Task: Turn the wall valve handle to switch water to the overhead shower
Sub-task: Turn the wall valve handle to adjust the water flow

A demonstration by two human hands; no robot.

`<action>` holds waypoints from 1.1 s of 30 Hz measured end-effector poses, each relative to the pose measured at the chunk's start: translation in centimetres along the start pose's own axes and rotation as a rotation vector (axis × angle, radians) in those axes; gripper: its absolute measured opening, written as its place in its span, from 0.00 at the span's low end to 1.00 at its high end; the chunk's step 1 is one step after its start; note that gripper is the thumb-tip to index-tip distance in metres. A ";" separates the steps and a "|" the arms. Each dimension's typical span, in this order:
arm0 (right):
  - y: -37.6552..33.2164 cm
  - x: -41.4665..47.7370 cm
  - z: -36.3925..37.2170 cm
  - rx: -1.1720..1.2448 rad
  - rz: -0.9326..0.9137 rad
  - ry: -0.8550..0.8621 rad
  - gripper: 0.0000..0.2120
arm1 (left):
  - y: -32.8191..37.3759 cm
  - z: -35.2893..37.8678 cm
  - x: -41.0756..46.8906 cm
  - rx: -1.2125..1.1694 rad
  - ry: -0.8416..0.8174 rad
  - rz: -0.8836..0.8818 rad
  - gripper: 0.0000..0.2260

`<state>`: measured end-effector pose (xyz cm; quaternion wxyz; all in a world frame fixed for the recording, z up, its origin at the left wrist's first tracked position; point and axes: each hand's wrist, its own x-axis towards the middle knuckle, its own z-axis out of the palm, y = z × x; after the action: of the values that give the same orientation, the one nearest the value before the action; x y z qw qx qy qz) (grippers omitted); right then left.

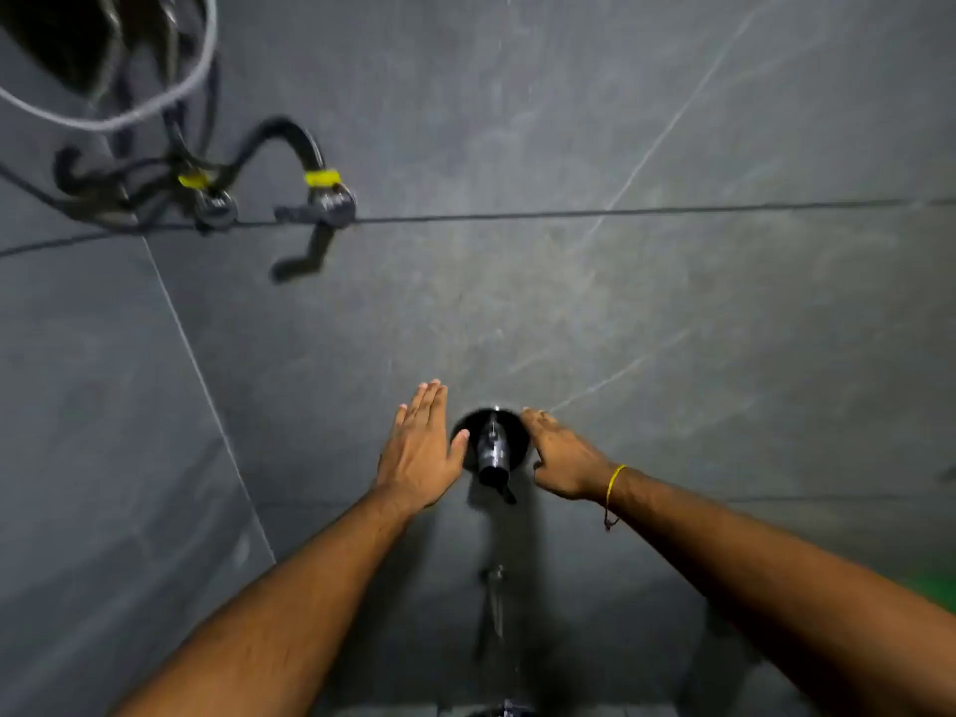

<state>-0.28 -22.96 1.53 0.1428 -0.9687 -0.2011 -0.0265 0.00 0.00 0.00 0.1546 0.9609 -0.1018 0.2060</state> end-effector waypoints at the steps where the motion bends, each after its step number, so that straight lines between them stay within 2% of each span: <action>1: 0.9 0.9 0.9 0.004 -0.018 -0.018 0.41 | -0.3 1.9 0.3 -0.041 -0.073 -0.074 0.36; 4: 3.3 3.3 3.7 -0.022 -0.075 -0.075 0.44 | -1.0 8.1 0.1 -0.200 -0.320 -0.334 0.40; 6: 4.4 5.4 5.6 -0.073 -0.143 -0.070 0.45 | -0.8 11.8 -0.2 -0.371 -0.433 -0.525 0.38; 8: 5.3 7.4 6.8 -0.117 -0.223 -0.052 0.45 | 0.0 14.7 0.1 -0.626 -0.502 -0.683 0.25; 10: 6.2 9.2 7.8 -0.137 -0.268 -0.054 0.45 | 1.0 17.2 0.9 -0.968 -0.431 -0.840 0.09; 11: 6.4 9.8 7.9 -0.144 -0.286 -0.053 0.44 | 1.7 17.6 1.5 -1.119 -0.382 -0.906 0.06; 12: 6.7 10.2 8.2 -0.152 -0.306 -0.052 0.43 | 2.4 18.0 2.1 -1.236 -0.367 -0.948 0.07; 14: 7.6 11.2 8.7 -0.156 -0.351 -0.018 0.39 | 3.2 19.0 3.1 -1.370 -0.415 -0.934 0.19; 15: 8.0 11.5 8.9 -0.156 -0.364 0.003 0.36 | 3.2 19.4 3.1 -1.382 -0.432 -0.938 0.24; 16: 8.1 11.7 8.8 -0.149 -0.370 0.023 0.35 | 3.0 19.8 3.1 -1.381 -0.424 -0.959 0.25; 19: 8.0 12.1 8.9 -0.144 -0.368 0.054 0.33 | 1.7 20.8 2.7 -1.343 -0.371 -0.966 0.11; 24: 7.5 12.4 9.2 -0.158 -0.360 0.083 0.30 | 1.6 20.7 2.7 -1.223 -0.420 -0.877 0.08; 33: 7.1 12.3 9.6 -0.134 -0.356 0.150 0.28 | 1.5 21.5 2.4 -1.145 -0.386 -0.820 0.05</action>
<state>13.74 -21.75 -8.17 0.0857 -0.9205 -0.3559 -0.1368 9.60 -8.98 -17.22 0.6769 0.7096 0.1489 -0.1270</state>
